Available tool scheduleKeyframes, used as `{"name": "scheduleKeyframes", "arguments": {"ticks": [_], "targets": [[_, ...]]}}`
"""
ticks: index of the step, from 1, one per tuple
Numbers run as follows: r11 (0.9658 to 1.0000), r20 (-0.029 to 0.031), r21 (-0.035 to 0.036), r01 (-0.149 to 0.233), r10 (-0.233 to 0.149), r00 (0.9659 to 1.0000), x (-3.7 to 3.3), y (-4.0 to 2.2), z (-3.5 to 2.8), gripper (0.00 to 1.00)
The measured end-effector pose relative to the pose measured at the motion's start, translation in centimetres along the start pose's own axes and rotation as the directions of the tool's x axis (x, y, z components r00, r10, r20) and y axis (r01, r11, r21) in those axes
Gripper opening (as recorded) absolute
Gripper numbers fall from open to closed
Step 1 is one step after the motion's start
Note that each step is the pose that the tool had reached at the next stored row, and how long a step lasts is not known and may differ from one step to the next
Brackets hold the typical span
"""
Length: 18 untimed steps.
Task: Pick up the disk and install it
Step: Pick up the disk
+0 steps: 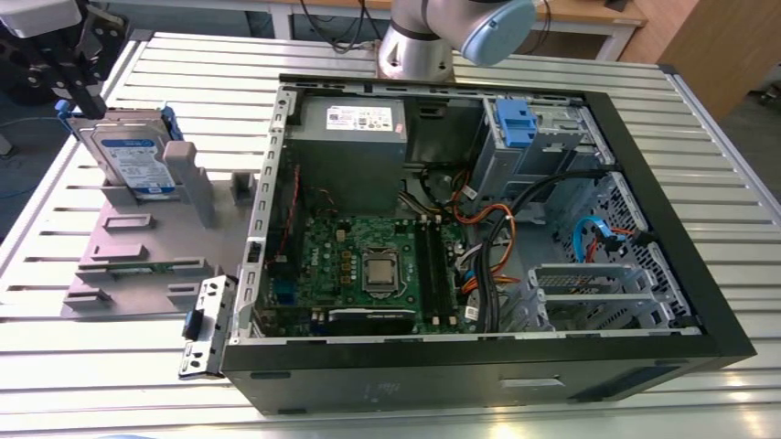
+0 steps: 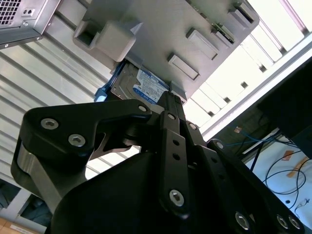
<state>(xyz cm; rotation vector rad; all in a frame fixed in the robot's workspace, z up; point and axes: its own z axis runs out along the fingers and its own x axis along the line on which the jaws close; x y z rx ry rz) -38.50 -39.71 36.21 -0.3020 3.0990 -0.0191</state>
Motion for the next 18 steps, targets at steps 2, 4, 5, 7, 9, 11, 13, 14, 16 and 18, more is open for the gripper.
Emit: {"name": "scheduleKeyframes", "arguments": {"ticks": [2, 4, 5, 7, 9, 11, 13, 14, 16, 18], "targets": [[1.0000, 0.0000, 0.0000, 0.002, -0.002, 1.0000, 0.00, 0.00, 0.00, 0.11], [1.0000, 0.0001, -0.0001, 0.004, -0.004, 1.0000, 0.00, 0.00, 0.00, 0.11], [1.0000, 0.0001, -0.0001, 0.005, -0.005, 1.0000, 0.00, 0.00, 0.00, 0.11], [1.0000, 0.0001, -0.0002, 0.007, -0.007, 1.0000, 0.00, 0.00, 0.00, 0.11], [1.0000, 0.0001, -0.0002, 0.009, -0.009, 1.0000, 0.00, 0.00, 0.00, 0.11], [0.9999, 0.0001, -0.0003, 0.011, -0.011, 0.9999, 0.00, 0.00, 0.00, 0.11], [0.9999, 0.0002, -0.0003, 0.013, -0.013, 0.9999, 0.00, 0.00, 0.00, 0.11], [0.9999, 0.0002, -0.0003, 0.014, -0.014, 0.9999, 0.00, 0.00, 0.00, 0.11], [0.9999, 0.0002, -0.0003, 0.015, -0.015, 0.9999, 0.00, 0.00, 0.00, 0.11], [0.9998, 0.0002, -0.0003, 0.017, -0.017, 0.9998, 0.00, 0.00, 0.00, 0.11]]}}
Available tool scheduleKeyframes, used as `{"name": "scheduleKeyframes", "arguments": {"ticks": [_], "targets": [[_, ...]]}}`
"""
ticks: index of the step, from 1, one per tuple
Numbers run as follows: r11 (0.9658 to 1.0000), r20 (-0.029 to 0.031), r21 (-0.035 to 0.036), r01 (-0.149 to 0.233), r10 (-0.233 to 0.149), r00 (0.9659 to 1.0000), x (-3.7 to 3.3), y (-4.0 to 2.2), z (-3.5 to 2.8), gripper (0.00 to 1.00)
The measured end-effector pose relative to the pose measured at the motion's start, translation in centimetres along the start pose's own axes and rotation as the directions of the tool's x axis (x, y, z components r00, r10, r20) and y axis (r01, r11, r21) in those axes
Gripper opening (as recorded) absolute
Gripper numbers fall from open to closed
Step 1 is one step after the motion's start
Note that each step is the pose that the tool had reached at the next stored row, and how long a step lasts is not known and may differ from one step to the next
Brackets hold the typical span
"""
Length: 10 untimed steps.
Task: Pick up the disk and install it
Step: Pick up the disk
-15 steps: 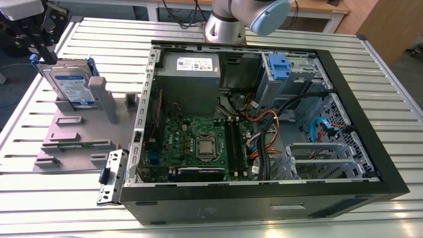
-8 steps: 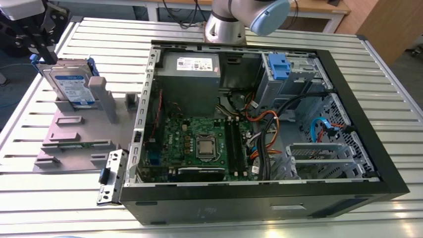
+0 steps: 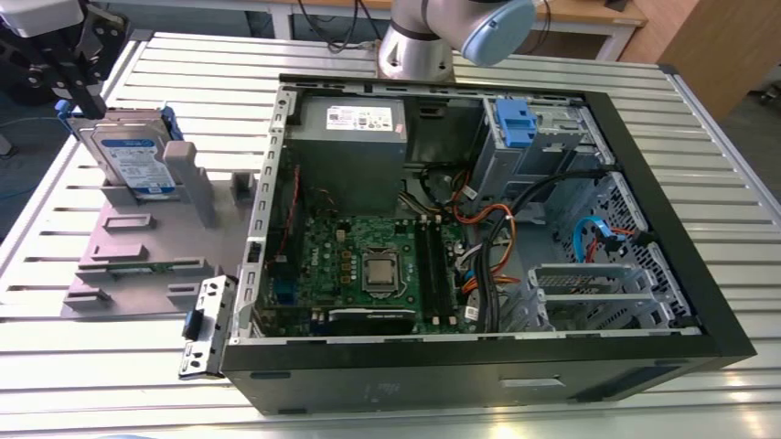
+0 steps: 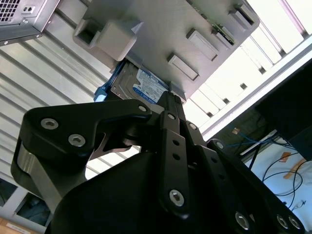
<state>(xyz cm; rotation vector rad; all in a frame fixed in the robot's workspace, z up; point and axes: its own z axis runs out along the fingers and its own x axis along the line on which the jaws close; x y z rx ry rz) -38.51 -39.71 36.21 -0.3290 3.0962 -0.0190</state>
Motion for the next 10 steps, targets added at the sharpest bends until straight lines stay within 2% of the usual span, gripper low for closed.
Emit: {"name": "scheduleKeyframes", "arguments": {"ticks": [10], "targets": [[1.0000, -0.0001, 0.0004, 0.009, -0.009, 1.0000, 0.00, 0.00, 0.00, 0.11]]}}
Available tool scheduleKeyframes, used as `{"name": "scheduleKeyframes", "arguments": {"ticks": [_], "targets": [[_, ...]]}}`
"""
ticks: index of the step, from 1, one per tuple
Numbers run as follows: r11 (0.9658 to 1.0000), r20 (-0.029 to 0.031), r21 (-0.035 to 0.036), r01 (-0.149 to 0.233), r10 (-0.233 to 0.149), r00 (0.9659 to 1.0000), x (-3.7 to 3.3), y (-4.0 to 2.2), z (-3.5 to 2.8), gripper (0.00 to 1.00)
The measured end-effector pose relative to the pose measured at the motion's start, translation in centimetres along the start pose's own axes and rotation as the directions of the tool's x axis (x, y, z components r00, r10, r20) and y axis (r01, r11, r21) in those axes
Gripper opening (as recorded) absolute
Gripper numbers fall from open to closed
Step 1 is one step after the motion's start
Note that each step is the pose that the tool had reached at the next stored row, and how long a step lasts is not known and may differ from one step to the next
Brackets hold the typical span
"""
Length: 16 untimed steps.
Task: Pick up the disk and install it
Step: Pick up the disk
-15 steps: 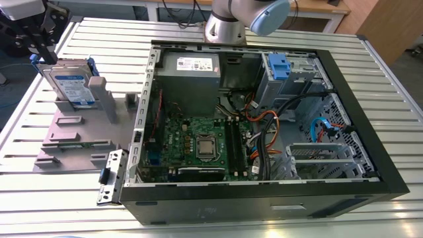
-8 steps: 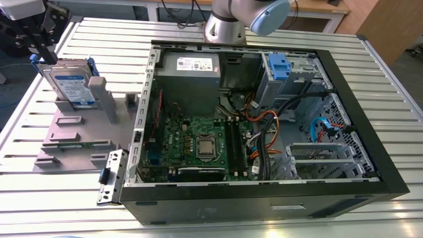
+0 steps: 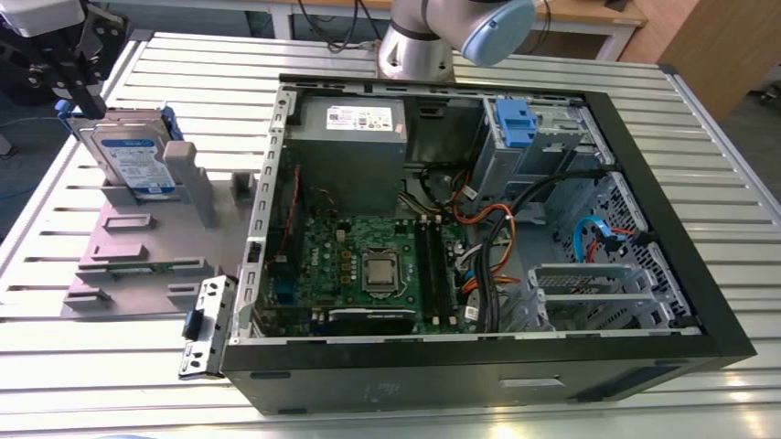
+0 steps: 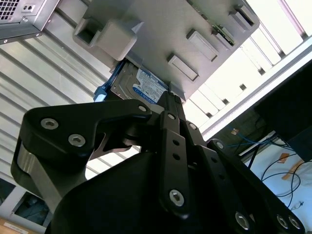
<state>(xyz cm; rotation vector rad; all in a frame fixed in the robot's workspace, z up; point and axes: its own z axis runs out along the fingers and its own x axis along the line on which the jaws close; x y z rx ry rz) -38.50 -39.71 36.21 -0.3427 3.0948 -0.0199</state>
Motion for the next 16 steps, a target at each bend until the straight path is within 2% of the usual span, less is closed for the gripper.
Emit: {"name": "scheduleKeyframes", "arguments": {"ticks": [16], "targets": [[0.9999, 0.0001, 0.0004, 0.015, -0.015, 0.9999, 0.00, 0.00, 0.00, 0.11]]}}
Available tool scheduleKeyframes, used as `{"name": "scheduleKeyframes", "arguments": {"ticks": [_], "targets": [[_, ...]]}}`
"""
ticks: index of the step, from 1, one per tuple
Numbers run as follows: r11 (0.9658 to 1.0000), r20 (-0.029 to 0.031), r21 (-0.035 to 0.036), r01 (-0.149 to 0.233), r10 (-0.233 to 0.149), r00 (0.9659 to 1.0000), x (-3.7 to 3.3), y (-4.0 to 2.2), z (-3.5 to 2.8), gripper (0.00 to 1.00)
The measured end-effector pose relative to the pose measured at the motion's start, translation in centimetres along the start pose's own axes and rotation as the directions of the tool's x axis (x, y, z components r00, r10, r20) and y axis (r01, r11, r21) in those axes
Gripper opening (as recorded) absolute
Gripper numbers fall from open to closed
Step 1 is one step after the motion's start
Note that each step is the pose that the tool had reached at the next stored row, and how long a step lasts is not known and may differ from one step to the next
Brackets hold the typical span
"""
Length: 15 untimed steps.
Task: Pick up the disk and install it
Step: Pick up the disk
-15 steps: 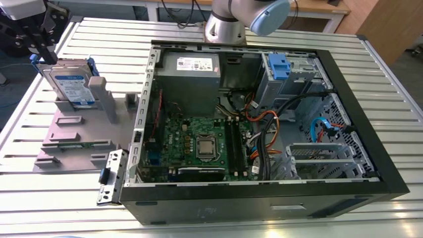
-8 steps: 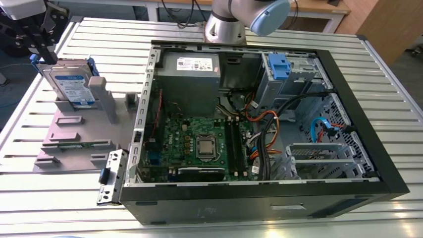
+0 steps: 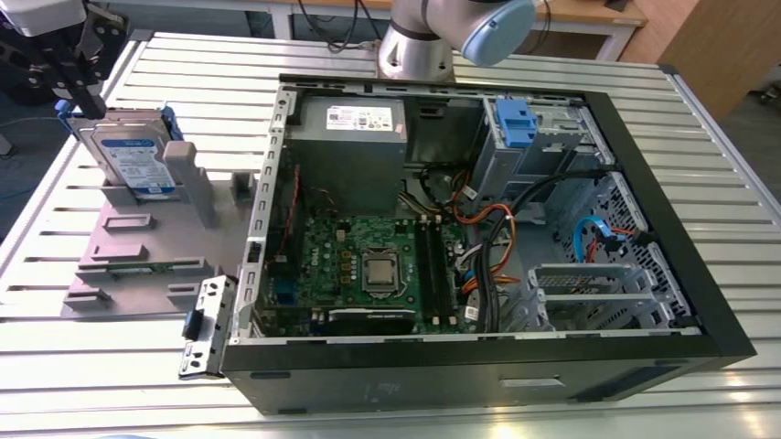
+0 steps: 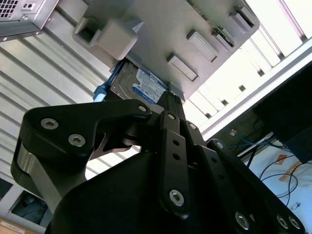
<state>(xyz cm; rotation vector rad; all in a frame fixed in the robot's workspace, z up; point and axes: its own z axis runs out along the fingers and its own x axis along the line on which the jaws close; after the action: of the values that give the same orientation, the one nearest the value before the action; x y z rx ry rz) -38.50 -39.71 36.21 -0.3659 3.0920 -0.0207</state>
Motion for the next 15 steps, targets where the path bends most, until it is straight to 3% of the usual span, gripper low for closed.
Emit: {"name": "scheduleKeyframes", "arguments": {"ticks": [15], "targets": [[0.9999, 0.0003, -0.0004, 0.017, -0.017, 0.9999, 0.00, 0.00, 0.00, 0.11]]}}
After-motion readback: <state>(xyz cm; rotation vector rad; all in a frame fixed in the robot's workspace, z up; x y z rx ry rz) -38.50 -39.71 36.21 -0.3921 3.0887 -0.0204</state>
